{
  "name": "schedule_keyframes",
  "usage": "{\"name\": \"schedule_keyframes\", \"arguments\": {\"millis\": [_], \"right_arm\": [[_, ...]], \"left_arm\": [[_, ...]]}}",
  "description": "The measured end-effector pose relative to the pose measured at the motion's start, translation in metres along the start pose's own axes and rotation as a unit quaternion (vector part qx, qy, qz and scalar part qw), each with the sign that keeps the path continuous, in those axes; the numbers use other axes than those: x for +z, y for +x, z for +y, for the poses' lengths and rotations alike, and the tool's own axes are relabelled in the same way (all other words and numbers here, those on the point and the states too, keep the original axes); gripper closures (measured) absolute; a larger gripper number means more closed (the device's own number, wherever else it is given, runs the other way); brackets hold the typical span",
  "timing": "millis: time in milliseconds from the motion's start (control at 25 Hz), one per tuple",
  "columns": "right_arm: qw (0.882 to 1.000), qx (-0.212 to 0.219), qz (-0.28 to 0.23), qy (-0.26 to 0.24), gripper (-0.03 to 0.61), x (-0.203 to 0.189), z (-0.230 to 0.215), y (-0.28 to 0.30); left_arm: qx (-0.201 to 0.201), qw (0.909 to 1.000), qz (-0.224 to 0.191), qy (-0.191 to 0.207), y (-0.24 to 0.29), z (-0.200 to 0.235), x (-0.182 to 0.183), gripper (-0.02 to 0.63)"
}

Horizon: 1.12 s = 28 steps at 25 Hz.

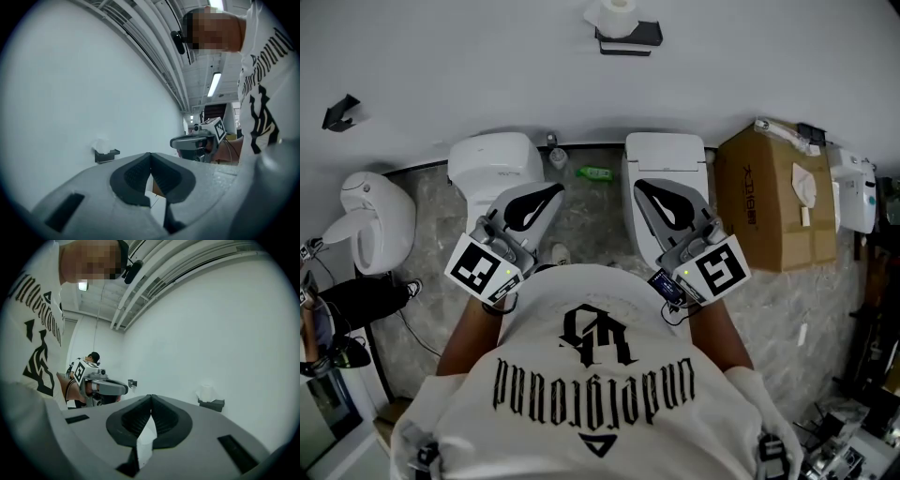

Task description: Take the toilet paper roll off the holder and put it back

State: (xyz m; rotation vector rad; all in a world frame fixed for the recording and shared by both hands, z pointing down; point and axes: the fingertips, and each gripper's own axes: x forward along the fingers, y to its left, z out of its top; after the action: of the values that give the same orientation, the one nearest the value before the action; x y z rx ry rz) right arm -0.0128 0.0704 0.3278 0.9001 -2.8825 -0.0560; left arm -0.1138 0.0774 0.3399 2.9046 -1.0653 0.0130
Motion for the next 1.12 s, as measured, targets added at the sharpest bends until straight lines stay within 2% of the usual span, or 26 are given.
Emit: {"name": "schedule_keyframes", "arguments": {"millis": [520, 840, 1120], "right_arm": [[0.998, 0.058, 0.020, 0.018, 0.563, -0.032, 0.013, -0.101], [0.997, 0.064, 0.022, 0.027, 0.563, -0.054, 0.011, -0.146], [0.998, 0.060, 0.014, 0.025, 0.563, -0.054, 0.008, -0.162]], "left_arm": [[0.002, 0.9994, 0.030, -0.020, 0.023, -0.103, -0.027, 0.601], [0.020, 0.9986, 0.007, -0.048, 0.027, -0.130, -0.027, 0.601], [0.016, 0.9988, 0.000, -0.046, 0.033, -0.147, -0.026, 0.601]]}}
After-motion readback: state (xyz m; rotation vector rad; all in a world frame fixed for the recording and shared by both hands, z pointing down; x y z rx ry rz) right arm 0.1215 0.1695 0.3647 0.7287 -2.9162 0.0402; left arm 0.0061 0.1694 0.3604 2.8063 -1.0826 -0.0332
